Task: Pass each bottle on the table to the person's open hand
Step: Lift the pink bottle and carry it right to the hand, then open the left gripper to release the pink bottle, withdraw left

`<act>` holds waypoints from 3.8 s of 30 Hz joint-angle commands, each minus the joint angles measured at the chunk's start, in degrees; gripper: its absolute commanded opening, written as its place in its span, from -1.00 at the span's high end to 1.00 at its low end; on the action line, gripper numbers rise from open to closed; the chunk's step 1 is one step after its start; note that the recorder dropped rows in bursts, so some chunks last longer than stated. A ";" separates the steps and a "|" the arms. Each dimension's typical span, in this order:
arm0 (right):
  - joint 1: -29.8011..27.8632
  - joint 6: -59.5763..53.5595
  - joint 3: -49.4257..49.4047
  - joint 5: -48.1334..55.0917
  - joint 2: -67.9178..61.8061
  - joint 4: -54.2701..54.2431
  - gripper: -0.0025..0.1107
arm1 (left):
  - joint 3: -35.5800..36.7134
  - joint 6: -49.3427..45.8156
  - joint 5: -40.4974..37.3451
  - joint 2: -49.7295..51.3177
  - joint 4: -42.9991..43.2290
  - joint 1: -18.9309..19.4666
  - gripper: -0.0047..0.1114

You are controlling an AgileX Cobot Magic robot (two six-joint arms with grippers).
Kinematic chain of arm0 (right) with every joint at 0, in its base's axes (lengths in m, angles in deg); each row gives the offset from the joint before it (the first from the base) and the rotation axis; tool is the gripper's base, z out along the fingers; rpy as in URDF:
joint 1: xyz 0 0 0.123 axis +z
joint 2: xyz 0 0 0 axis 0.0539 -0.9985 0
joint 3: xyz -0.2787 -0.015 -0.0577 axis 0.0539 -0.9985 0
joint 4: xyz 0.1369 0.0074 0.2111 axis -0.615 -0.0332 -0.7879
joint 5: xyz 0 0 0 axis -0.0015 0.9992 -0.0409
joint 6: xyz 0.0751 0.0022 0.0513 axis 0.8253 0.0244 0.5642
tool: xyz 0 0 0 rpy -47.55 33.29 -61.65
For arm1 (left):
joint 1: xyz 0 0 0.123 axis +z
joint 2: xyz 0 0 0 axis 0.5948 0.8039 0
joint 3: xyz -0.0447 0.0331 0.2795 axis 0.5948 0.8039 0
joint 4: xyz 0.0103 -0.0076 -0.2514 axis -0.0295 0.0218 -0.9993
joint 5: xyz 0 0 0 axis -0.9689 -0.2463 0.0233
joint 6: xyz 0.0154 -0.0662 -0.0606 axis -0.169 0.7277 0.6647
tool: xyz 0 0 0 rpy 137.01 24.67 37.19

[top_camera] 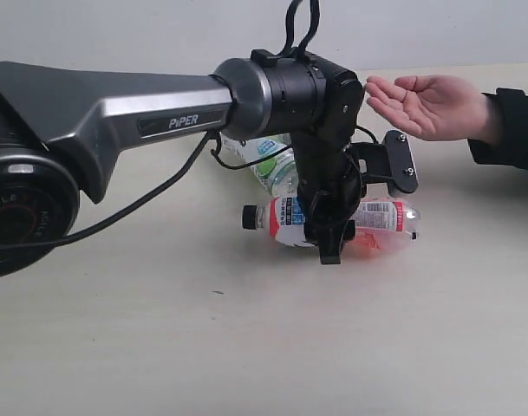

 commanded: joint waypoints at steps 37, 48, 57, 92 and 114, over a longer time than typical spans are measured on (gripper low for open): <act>-0.15 0.00 -0.31 -0.62 0.35 0.09 0.96 | -1.00 71.99 31.13 -10.44 -41.38 4.41 0.92; -0.15 0.00 -0.31 -0.62 0.35 0.09 0.96 | -11.34 66.95 30.17 0.94 -44.37 4.61 0.92; -0.15 0.00 -0.31 -0.62 0.35 0.09 0.96 | -11.44 66.49 28.86 2.30 -42.92 4.88 0.92; -0.15 0.00 -0.31 -0.72 0.35 0.09 0.96 | -11.44 65.62 25.73 2.30 -42.28 5.28 -0.29; -0.15 0.00 -0.31 -0.72 0.35 0.09 0.96 | -11.44 58.42 13.60 -3.20 -40.84 7.86 -0.29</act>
